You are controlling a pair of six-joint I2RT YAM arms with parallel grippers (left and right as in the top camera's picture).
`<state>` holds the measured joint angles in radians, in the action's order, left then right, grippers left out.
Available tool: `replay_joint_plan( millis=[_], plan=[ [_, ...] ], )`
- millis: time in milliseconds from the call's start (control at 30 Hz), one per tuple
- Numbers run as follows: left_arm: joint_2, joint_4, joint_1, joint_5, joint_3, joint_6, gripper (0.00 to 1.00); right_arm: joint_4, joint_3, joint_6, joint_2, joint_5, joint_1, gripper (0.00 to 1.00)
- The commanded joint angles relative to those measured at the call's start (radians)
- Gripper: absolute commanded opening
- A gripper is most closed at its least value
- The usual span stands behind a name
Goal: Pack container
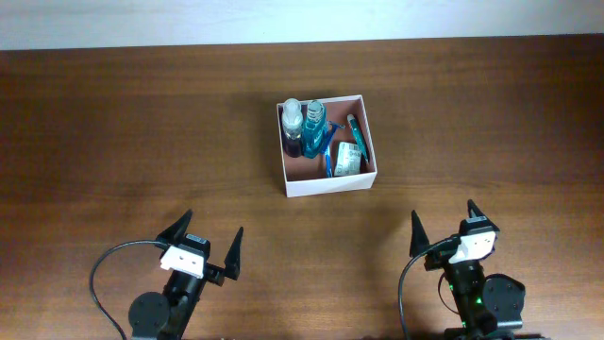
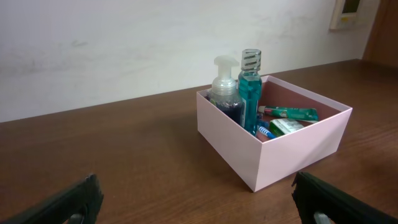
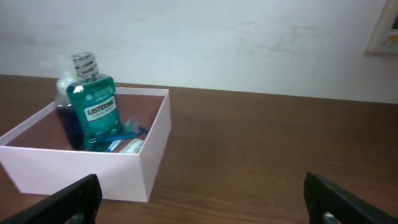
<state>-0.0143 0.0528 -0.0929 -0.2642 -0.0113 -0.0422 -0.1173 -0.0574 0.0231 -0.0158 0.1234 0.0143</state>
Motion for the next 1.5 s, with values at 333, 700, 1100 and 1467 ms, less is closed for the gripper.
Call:
replay_joint_plan(
  millis=[333,700,1100,1467],
  plan=[
    [0.009,0.008,0.004,0.002,0.002,-0.012,0.99,0.048,0.052,-0.005,0.013,-0.035,-0.002,0.99],
    [0.009,0.008,0.004,0.002,0.002,-0.012,0.99,0.048,0.052,-0.006,0.013,-0.034,-0.002,0.99],
    [0.009,0.008,0.004,0.002,0.002,-0.012,0.99,0.048,0.052,-0.006,0.013,-0.034,-0.002,0.99],
    [0.009,0.008,0.004,0.002,0.002,-0.012,1.00,0.048,0.052,-0.006,0.013,-0.034,-0.002,0.99]
  ],
)
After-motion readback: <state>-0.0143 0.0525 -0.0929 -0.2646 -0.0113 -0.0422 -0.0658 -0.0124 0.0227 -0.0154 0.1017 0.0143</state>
